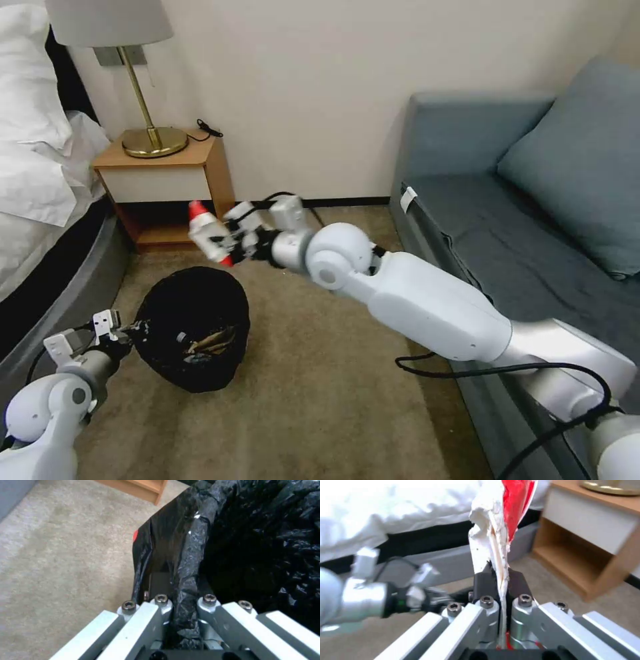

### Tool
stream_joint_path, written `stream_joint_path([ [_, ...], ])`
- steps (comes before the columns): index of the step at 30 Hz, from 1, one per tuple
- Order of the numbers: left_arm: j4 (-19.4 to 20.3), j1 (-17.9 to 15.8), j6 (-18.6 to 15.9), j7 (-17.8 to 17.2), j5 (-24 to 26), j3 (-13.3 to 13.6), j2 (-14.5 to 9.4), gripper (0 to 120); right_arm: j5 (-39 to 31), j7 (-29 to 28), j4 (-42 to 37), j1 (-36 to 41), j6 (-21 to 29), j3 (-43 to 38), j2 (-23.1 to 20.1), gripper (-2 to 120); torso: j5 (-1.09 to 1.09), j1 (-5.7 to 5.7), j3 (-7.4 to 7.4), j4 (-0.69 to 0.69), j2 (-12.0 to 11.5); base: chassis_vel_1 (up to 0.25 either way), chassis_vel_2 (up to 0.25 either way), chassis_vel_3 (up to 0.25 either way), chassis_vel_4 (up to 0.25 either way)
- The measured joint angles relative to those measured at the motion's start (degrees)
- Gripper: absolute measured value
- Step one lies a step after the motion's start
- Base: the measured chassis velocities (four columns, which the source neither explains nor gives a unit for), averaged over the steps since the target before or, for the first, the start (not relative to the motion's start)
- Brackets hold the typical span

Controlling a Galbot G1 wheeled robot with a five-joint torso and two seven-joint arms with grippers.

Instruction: Pick up the trash bin, then pick up the garbage on the floor and place it into the trash bin.

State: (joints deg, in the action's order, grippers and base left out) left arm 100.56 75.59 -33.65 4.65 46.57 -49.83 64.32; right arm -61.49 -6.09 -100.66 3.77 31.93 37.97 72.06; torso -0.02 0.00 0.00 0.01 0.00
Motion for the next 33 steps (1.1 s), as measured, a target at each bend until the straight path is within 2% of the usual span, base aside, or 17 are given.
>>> stream_joint_path([
  [12,4.8,1.6,-1.9,-1.3,2.8,0.6,1.9,3,3.7,2.0,1.0,-0.1,-0.5,8.4,1.8,0,0.01,0.0,0.0,-0.01,0.0,0.0,0.0,0.0,0.0],
  [23,6.6,2.6,-2.5,-2.1,3.9,0.5,2.9,3,7.9,3.2,3.8,2.8,-0.4,10.6,0.9,1,0.02,0.0,0.0,-0.01,0.0,0.0,0.0,0.0,0.0],
  [24,6.7,2.8,-2.5,-2.1,4.0,0.5,3.0,3,8.4,3.2,3.8,3.1,-0.3,10.8,0.7,8,0.01,0.0,0.0,-0.01,0.0,0.0,0.0,0.0,0.0],
  [28,6.7,2.9,-2.5,-2.1,4.1,0.4,3.1,3,8.6,3.1,3.8,3.2,-0.1,11.0,0.6,13,0.02,0.0,0.0,-0.01,0.0,0.0,0.0,0.0,0.0],
  [29,7.0,3.0,-2.6,-2.2,4.4,0.3,3.1,3,8.9,2.9,3.7,3.6,0.3,11.0,0.5,23,0.02,0.0,0.0,-0.01,0.0,0.0,0.0,0.0,0.0],
  [33,7.2,3.2,-2.7,-2.3,4.8,0.1,3.1,3,9.1,2.6,3.4,3.9,0.8,11.1,0.5,36,0.02,0.0,0.0,-0.01,0.0,0.0,0.0,0.0,0.0],
])
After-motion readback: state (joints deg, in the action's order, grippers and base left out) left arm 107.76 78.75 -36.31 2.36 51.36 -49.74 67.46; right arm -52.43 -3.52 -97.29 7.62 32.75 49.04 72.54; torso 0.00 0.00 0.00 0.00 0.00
